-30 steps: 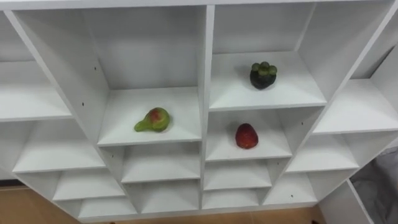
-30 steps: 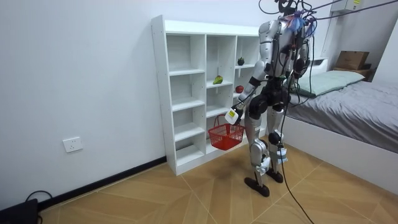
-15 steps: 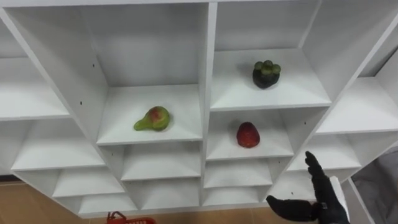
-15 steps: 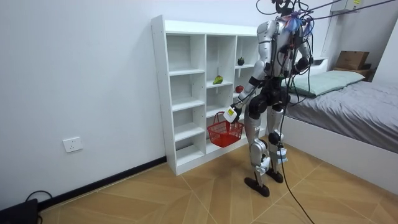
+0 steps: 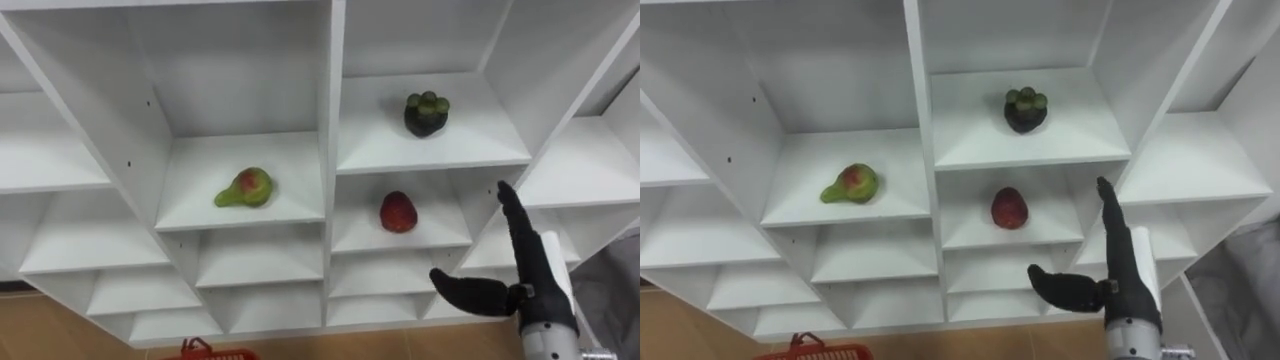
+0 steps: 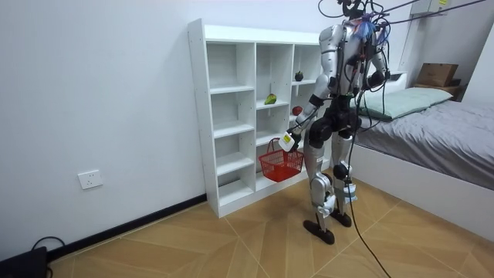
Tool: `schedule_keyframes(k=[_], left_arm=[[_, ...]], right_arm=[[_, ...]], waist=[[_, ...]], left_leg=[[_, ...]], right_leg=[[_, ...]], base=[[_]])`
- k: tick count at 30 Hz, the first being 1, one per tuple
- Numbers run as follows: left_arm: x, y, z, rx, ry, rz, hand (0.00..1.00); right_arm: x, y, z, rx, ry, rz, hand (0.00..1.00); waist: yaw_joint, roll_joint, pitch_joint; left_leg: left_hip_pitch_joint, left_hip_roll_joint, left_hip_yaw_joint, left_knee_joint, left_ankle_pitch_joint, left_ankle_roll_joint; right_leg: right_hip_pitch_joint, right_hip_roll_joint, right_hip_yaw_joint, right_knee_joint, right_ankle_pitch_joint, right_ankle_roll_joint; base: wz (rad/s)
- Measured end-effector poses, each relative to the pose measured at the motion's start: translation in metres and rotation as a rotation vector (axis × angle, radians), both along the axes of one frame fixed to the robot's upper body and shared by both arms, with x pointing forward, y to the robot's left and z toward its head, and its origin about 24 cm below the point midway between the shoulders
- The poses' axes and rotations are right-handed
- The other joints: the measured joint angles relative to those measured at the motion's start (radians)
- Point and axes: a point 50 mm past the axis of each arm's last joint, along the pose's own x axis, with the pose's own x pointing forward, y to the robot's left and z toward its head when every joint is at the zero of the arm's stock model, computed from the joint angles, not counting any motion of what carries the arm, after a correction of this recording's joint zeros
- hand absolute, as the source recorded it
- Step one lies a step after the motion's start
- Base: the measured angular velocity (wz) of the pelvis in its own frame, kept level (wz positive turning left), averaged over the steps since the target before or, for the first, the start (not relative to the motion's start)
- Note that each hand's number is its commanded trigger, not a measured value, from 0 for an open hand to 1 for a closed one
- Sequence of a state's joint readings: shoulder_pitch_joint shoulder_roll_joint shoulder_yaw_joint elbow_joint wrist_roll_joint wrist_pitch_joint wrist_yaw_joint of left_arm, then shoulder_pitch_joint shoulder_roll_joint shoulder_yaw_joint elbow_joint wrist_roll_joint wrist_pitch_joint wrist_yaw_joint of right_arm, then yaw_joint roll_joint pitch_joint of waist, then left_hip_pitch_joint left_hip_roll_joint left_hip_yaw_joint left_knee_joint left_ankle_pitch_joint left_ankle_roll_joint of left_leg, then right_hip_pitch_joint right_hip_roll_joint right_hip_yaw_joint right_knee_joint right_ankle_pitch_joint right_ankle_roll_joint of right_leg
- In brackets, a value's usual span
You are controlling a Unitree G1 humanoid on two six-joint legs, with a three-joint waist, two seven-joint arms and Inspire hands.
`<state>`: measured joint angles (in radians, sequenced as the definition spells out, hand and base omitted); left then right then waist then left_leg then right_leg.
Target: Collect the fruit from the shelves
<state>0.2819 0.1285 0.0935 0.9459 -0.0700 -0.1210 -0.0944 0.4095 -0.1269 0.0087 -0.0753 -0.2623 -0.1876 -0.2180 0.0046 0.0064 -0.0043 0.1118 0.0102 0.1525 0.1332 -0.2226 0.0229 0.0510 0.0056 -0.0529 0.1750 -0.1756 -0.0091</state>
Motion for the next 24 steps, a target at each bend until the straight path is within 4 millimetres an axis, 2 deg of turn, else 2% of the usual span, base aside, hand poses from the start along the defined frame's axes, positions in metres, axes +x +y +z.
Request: schedule_keyframes(k=[2,11,16,24], left_arm=[[-0.003,0.0,-0.001,-0.001,0.009,0.003,1.0],[-0.004,0.0,-0.002,-0.004,0.02,-0.014,1.0],[-0.004,-0.001,-0.003,-0.008,0.027,-0.014,1.0],[0.002,-0.006,-0.003,-0.012,0.019,-0.054,1.0]], right_arm=[[0.005,0.001,0.011,-0.028,-0.066,0.004,0.0],[0.012,0.006,0.033,-0.087,-0.197,0.018,0.0],[0.015,0.006,0.037,-0.115,-0.222,0.019,0.0],[0.024,0.01,0.043,-0.094,-0.263,0.033,0.0]], waist=[[0.0,0.001,0.0002],[0.002,0.006,0.0021],[0.004,0.008,-0.0018],[0.003,0.014,-0.002]], left_leg=[[0.002,0.001,0.0,0.0,0.0,0.0],[0.0,0.001,-0.001,-0.003,0.0,0.0],[0.001,0.001,0.0,-0.004,0.0,0.0],[0.001,0.001,0.0,-0.002,0.0,0.0]], right_leg=[[0.003,0.001,0.0,-0.001,0.001,0.0],[-0.001,0.002,-0.002,-0.002,0.001,0.0],[0.0,0.002,-0.002,-0.002,0.001,0.0],[0.001,0.002,-0.002,-0.002,0.001,-0.001]], base=[[0.0],[0.0],[0.0],[0.0]])
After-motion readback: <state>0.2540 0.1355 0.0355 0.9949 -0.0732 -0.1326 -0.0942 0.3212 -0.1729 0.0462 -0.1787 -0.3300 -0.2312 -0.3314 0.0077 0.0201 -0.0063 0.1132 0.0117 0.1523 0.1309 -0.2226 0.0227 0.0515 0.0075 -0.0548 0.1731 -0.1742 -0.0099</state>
